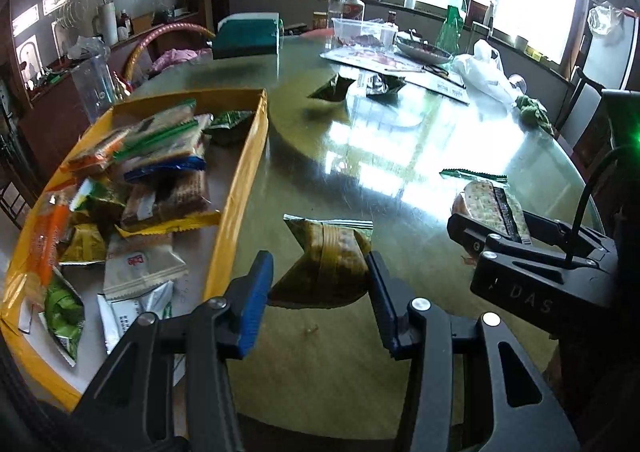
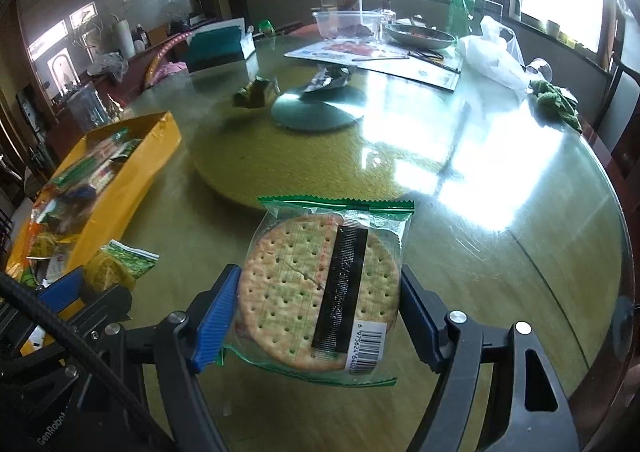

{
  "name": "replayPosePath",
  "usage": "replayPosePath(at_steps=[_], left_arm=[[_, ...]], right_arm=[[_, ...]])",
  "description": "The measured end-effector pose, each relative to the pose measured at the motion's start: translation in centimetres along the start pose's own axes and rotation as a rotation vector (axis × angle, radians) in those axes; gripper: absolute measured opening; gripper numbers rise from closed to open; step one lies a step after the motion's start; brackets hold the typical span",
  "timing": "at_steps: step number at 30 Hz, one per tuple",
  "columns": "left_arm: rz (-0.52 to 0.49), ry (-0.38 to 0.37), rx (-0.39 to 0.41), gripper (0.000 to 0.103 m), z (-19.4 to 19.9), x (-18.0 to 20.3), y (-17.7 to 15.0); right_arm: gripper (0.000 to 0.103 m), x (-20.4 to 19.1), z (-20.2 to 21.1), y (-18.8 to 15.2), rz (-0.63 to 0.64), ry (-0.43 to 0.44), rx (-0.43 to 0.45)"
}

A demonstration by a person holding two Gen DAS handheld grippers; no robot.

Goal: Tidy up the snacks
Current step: 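Carry both packets into the yellow tray and open both tools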

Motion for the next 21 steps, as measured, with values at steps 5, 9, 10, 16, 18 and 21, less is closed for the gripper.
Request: replayPosePath(at_steps=[5, 9, 10, 16, 18, 21], left_arm=[[0.016, 0.0, 0.037, 0.049, 1.6, -0.5, 0.6], [0.026, 0.013, 0.062, 0.049, 2.8, -1.1, 1.2], [0.026, 0.018, 0.068, 0.049, 3.0, -1.2, 1.3], [0.063, 0.034, 0.095, 0.049, 4.5, -3.0, 1.9], [0.071, 0.037, 0.104, 0.049, 4.9, -3.6, 2.0], [0.091, 0.043, 0.111, 0.049, 5.5, -4.7, 1.9]], right_arm=[[0.076, -1.0, 1.3, 0.6, 0.005, 0.03, 0.032], [0.076, -1.8, 2.1, 0.9, 0.006, 0.062, 0.051], [0.076, -2.1, 2.4, 1.0, 0.007, 0.074, 0.054], [0.076, -3.7, 3.5, 1.4, 0.013, 0.127, 0.074], [0.076, -4.6, 3.9, 1.7, 0.024, 0.138, 0.079], [0.076, -5.7, 4.3, 1.9, 0.039, 0.158, 0.088]])
Point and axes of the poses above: each gripper's, at about its wrist camera, not at the fingertips, and z roughly against the way its jaws point, x to its right, y to its top, the point moved 7 cm from there along -z, roughly the way its jaws point, and after that the axes turned 1 degree about -y, right-handed, at the moved point
